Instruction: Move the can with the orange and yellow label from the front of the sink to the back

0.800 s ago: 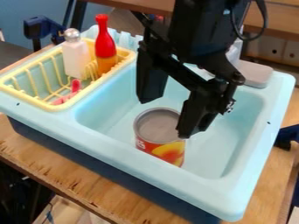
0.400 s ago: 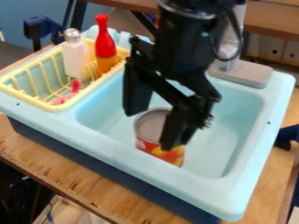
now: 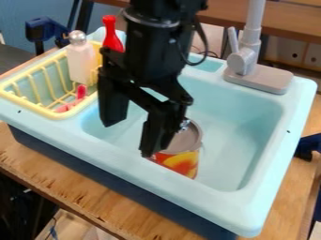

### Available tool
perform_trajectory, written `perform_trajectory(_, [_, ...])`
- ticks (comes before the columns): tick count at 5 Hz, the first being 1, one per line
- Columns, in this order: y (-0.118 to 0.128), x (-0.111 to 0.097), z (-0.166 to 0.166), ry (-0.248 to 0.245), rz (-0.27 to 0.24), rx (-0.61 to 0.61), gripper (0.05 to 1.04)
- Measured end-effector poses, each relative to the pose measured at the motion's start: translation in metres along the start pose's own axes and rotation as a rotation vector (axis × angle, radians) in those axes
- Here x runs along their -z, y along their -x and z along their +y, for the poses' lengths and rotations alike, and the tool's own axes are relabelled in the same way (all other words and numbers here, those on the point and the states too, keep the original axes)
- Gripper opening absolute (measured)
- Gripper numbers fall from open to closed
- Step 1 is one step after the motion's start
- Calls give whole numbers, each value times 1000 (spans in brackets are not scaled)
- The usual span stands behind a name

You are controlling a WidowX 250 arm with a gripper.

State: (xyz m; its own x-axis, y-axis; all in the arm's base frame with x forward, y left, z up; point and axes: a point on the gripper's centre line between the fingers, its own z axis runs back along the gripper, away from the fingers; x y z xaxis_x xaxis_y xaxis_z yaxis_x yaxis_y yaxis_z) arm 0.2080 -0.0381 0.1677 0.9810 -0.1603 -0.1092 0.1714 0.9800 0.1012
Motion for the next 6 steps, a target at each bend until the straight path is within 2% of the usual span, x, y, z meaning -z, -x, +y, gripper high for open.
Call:
perform_trajectory(1, [-3, 7, 5, 18, 6, -15, 999])
perform_trajectory(2, [-9, 22, 6, 44, 43, -9, 999])
perform_trajectory(3, [-14, 30, 4, 58, 53, 14, 999])
perform_trajectory(5, [-35, 35, -2, 74, 48, 35, 999])
perform_trajectory(6, [-41, 44, -6, 96, 83, 44, 999])
